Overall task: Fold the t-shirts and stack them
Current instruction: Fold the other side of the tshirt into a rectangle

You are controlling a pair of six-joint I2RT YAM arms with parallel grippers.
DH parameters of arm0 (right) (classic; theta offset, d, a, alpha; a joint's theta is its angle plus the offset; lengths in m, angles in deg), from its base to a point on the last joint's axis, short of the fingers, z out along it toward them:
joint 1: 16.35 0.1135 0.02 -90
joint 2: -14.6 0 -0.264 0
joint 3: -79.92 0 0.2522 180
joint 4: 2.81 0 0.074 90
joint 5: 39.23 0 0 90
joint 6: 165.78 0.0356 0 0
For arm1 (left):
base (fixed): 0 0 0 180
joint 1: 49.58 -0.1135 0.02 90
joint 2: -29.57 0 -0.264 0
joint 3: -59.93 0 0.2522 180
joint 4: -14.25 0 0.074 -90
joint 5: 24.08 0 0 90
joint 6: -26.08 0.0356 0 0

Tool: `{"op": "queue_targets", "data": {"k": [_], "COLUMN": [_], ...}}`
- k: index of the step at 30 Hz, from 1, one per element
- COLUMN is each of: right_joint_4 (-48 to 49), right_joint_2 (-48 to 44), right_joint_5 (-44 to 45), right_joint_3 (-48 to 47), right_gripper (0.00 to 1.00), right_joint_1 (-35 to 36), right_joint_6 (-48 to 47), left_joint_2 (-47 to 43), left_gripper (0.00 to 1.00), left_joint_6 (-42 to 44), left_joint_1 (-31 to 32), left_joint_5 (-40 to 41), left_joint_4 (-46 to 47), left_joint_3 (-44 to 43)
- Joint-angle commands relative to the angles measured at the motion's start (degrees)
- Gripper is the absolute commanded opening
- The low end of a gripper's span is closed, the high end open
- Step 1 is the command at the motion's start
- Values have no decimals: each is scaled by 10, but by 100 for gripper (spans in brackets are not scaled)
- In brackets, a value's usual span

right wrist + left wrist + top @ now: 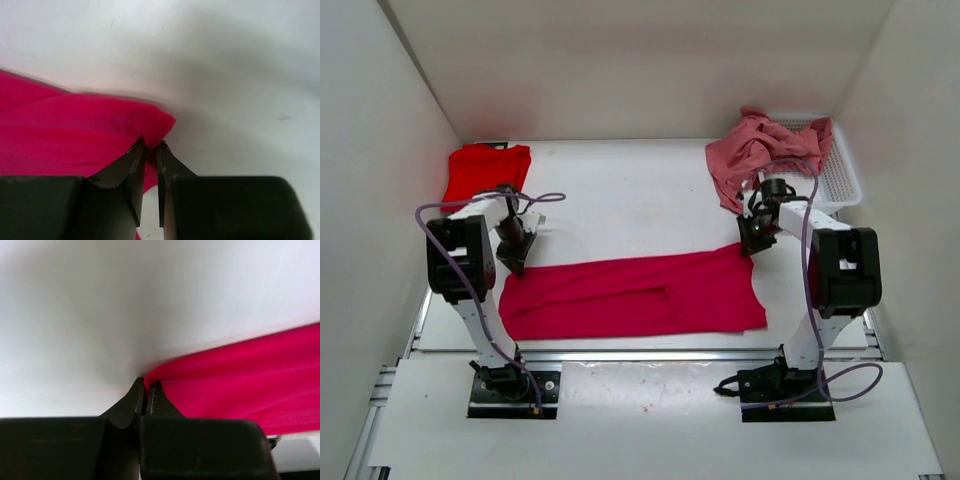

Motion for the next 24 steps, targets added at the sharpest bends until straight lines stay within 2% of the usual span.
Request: {"op": "queue_targets", "data": {"k": [1, 3, 5, 6, 7, 8, 9, 10, 11, 13, 16, 18, 20, 24], "right_joint_4": [45, 43, 35, 29, 19, 12, 16, 20, 22, 22, 18, 17, 6, -14], "right_joint_2": [31, 53, 81, 88, 93, 94, 95, 82, 73, 48, 11, -16, -36, -70], "right_joint_5": [54, 78, 85, 80, 77, 75, 76, 78, 85, 93, 101, 107, 108, 76], "right_joint_3": [-96, -134, -172, -193, -206, -210, -208, -199, -183, -165, -144, -129, -121, -102], "right_gripper": [0, 0, 1, 7, 26, 44, 50, 57, 63, 66, 66, 65, 64, 62], "right_joint_1": [-17, -34, -34, -31, -28, -26, -24, -5, -2, 11, 16, 15, 15, 20], "right_joint_6": [34, 27, 16, 17, 19, 24, 26, 32, 27, 25, 27, 17, 11, -5], "left_joint_2": [28, 49, 57, 63, 64, 65, 61, 58, 46, 22, -32, -73, -117, -169], "left_gripper": [0, 0, 11, 27, 49, 60, 93, 99, 99, 99, 98, 94, 84, 82], "left_joint_6": [-15, -19, -15, -14, -14, -16, -17, -16, -17, -20, 11, 64, 99, 143], "left_joint_1": [-5, 0, 11, 12, 16, 17, 15, 10, -1, -18, -24, 0, 33, 109], "left_joint_5": [-8, -13, -2, 2, 24, 29, 39, 39, 39, 26, -5, -10, -9, 20], "left_joint_4": [37, 30, 30, 25, 29, 29, 31, 33, 31, 29, 16, 14, 21, 30], "left_joint_3": [-99, -149, -182, -187, -196, -202, -205, -213, -222, -230, -200, -131, -67, 47]}}
